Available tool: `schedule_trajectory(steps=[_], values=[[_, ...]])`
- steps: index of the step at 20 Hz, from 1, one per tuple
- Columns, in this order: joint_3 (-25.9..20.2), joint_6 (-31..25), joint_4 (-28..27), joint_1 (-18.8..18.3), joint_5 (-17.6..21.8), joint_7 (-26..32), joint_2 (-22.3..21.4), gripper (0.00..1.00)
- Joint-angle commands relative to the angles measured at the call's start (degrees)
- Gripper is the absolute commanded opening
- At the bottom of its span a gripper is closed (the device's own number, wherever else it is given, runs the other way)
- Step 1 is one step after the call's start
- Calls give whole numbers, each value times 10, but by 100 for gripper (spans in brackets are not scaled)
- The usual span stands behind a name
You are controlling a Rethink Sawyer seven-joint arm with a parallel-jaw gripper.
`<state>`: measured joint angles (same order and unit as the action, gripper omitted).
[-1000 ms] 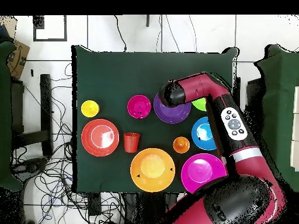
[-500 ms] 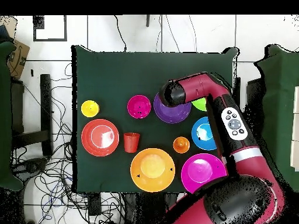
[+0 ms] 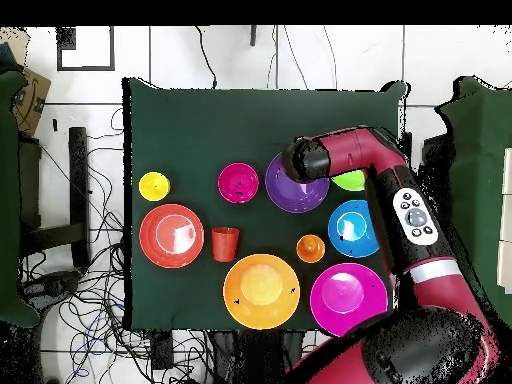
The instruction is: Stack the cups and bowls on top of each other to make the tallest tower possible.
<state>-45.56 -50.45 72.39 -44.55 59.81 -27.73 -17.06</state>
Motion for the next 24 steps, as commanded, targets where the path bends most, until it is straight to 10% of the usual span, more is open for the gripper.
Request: schedule_trajectory(steps=[1,24], values=[[37,-53,50,-19,-11,167,-32,0],[27,-139,96,-50,-77,160,-109,0]])
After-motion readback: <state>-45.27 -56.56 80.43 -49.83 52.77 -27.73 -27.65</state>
